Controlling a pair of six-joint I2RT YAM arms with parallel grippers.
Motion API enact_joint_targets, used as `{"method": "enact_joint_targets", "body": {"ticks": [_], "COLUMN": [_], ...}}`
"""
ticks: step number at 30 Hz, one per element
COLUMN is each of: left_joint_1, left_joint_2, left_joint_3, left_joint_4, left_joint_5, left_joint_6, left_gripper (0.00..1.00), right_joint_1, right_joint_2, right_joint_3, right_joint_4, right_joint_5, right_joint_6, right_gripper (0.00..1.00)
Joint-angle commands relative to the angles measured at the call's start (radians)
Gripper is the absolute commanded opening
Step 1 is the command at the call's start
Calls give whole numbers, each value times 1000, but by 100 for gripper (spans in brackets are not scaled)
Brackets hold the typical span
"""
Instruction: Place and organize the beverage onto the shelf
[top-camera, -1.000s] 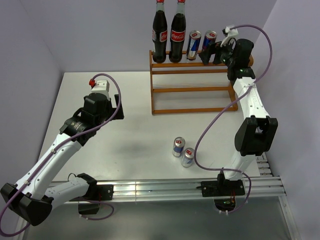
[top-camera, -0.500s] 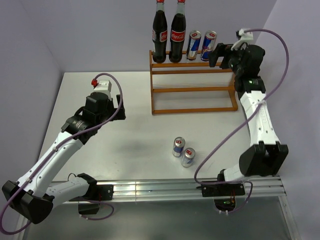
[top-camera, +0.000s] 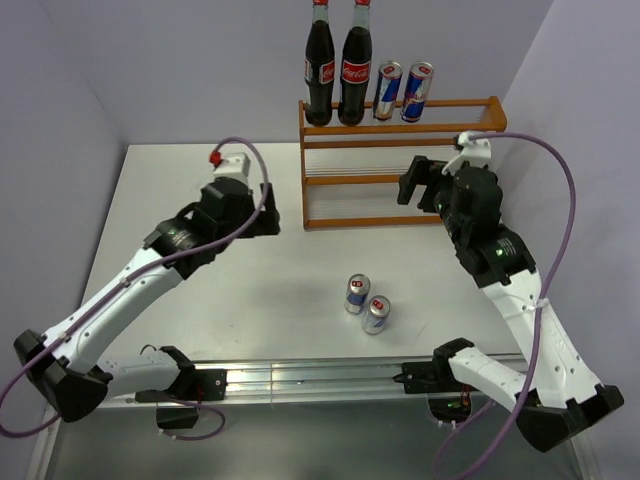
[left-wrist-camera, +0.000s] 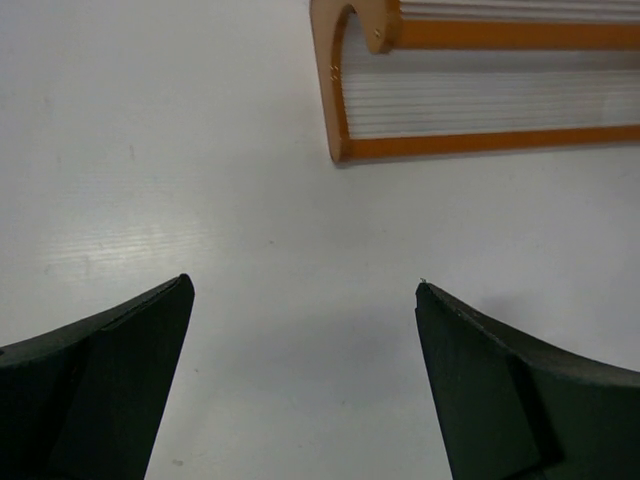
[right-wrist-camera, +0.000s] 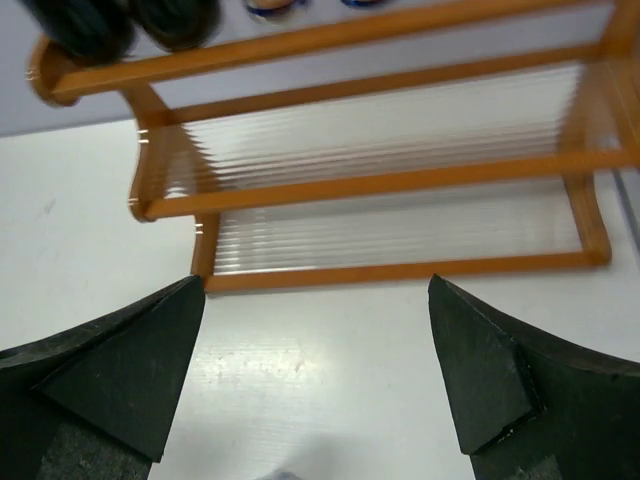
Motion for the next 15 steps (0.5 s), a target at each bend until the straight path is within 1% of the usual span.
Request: {"method": "enact_joint_targets", "body": {"ticks": [1, 2, 4, 6, 8, 9, 12, 15], "left_joint_1": [-112, -158, -200, -252, -306, -323, -384, -442], "left_joint_2": [75, 86, 107, 146, 185, 199, 253, 316], "left_joint_3": [71, 89, 108, 138, 169, 178, 211, 249], "left_joint_4": [-52, -54, -42, -42, -41, -42, -26, -20], "left_joint_5": [-105, -131, -141, -148, -162, -170, -170, -179], "left_joint_6": [-90, -100, -129, -148, -177, -188, -217, -242], "left_gripper": [99, 99, 100, 100, 100, 100, 100, 99], "right_joint_1": [13, 12, 10, 9, 9, 9, 9, 7], "right_joint_2": [-76, -123, -171, -244, -319, -338, -370, -387], "right_joint_3": [-73, -117, -150, -199, -246, -253, -237, -214], "right_joint_4": [-73, -72, -76, -76, -62, -72, -119, -188], "right_joint_5": [208, 226, 177, 145, 105, 79, 65, 109], "right_joint_6": [176, 206, 188, 207, 191, 197, 210, 251], "right_gripper": [100, 100, 100, 100, 100, 100, 100, 100]}}
